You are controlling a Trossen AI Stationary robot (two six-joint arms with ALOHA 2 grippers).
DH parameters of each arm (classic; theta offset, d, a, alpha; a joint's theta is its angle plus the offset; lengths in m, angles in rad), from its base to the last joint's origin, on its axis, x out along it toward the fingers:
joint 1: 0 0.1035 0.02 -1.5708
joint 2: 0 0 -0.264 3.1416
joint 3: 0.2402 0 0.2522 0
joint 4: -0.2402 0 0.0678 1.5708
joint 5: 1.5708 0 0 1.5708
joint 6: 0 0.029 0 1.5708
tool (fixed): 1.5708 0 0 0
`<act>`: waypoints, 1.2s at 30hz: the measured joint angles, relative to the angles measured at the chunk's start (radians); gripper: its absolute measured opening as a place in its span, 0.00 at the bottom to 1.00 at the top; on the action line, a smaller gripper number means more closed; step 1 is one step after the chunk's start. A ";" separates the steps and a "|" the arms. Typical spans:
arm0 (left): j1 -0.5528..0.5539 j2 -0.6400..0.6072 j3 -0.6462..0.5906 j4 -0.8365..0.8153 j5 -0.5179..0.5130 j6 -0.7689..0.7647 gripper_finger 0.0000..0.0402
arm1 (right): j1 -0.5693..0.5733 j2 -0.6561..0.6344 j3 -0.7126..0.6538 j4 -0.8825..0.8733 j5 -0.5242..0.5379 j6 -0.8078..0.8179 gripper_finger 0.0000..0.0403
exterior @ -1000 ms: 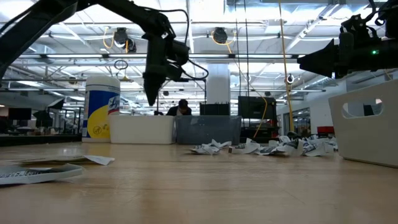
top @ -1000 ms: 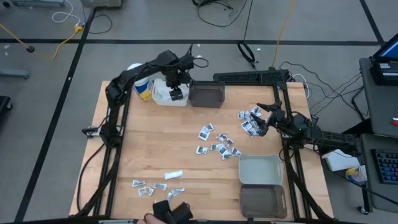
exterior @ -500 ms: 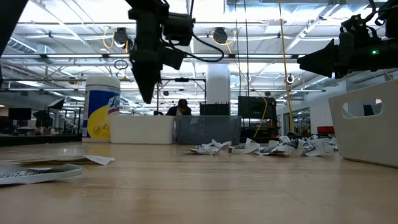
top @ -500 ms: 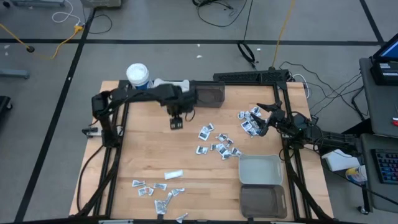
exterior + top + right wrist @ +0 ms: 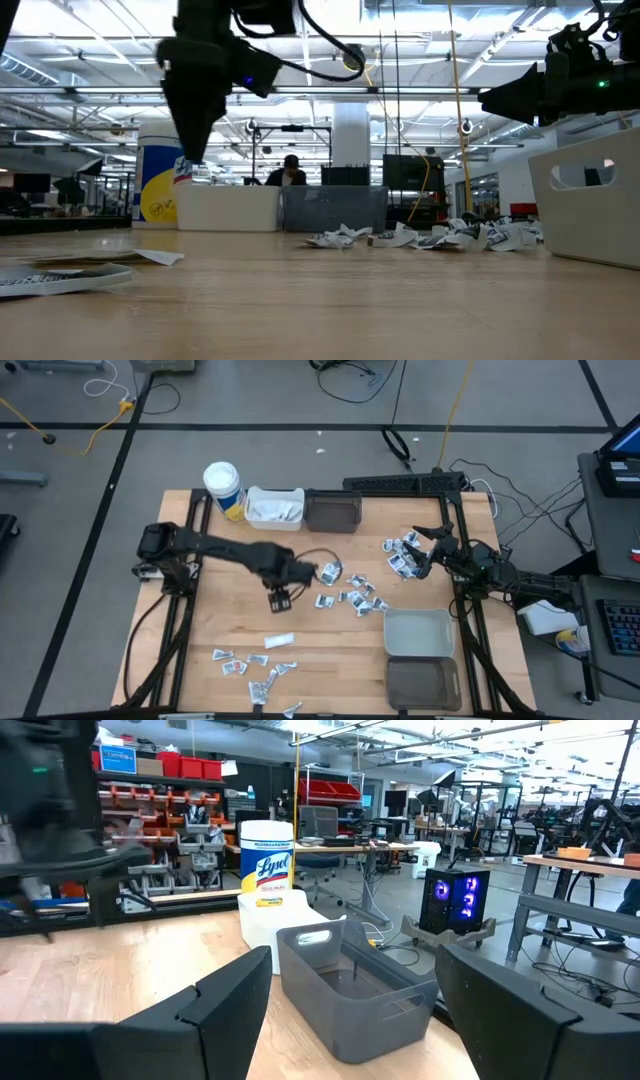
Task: Pick & Place First Aid Supplies
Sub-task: Put the green bandage into the white bin
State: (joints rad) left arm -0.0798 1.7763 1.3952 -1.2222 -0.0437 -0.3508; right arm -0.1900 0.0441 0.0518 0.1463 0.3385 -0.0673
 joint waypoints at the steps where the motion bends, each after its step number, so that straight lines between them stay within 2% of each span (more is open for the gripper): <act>1: -0.024 0.000 -0.002 0.000 0.000 -0.025 0.62 | 0.000 0.000 0.000 0.000 0.000 0.000 0.69; 11: -0.242 0.001 -0.002 0.006 0.000 -0.263 0.62 | 0.000 0.000 0.000 0.000 0.000 0.000 0.69; 18: -0.341 0.001 -0.002 0.052 0.004 -0.283 0.62 | 0.000 0.000 0.000 0.000 0.000 0.000 0.69; 26: -0.370 0.025 0.000 0.201 0.066 -0.291 0.62 | 0.000 0.000 0.000 0.000 0.000 0.000 0.69; 36: -0.367 0.160 -0.001 0.216 0.060 -0.321 0.62 | 0.000 0.000 0.000 0.000 0.000 0.000 0.69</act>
State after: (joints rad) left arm -0.4473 1.9368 1.3941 -1.0062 0.0167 -0.6719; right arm -0.1898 0.0441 0.0517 0.1466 0.3384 -0.0674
